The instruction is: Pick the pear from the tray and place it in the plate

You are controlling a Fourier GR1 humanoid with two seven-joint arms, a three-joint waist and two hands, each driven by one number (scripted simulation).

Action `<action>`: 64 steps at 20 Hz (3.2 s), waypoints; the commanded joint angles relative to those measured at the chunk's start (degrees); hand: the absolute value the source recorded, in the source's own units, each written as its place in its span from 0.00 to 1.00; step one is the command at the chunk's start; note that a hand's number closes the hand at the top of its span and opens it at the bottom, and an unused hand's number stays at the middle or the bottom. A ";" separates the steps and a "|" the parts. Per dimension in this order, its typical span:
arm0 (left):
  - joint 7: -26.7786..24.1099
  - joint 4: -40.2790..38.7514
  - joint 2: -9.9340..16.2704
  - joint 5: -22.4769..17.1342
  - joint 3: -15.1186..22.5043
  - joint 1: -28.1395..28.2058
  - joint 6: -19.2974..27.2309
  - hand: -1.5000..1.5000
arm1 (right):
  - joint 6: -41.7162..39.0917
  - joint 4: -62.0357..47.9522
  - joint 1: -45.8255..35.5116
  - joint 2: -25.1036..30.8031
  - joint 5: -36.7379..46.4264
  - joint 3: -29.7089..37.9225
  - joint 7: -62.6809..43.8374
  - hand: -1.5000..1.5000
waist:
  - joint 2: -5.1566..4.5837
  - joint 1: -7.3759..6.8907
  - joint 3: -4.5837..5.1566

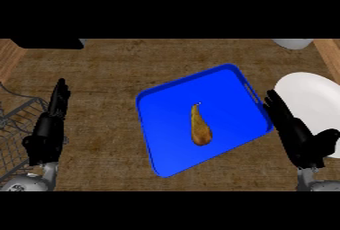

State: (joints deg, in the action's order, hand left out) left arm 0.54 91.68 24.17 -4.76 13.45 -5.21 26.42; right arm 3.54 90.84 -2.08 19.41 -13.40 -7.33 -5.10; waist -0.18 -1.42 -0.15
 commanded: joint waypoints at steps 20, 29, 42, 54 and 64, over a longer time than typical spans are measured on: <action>5.05 -12.27 -3.33 -9.67 -1.65 -4.95 -12.95 0.50 | -24.65 -26.94 -40.88 7.77 33.98 -24.37 22.71 0.00 | -0.23 -0.12 0.17; 8.74 -11.48 -0.91 -9.89 -6.38 -6.39 -16.25 0.50 | -31.38 -30.68 -46.54 3.00 42.36 -24.78 18.91 0.00 | 0.13 0.96 0.15; 3.89 -16.69 -4.69 -7.34 -6.81 -5.18 -17.88 0.50 | -37.63 -27.08 -45.92 -3.08 56.81 -32.55 4.33 0.00 | 0.16 1.39 0.18; 6.80 -10.55 -4.44 -5.94 -9.18 -1.81 -19.91 0.50 | -40.28 -36.46 -44.57 -10.59 67.31 -32.29 4.07 0.00 | 0.22 0.93 0.15; 5.60 -14.28 -6.51 -3.07 -11.66 -4.50 -21.16 0.50 | -39.03 -41.90 -46.92 -13.80 76.20 -29.16 7.84 0.00 | 0.18 1.16 0.15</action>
State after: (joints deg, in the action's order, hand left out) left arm 7.06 77.79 19.04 -9.70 1.92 -10.37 4.73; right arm -33.75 48.31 -49.13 6.91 60.17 -37.49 2.73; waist -0.08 -0.46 0.00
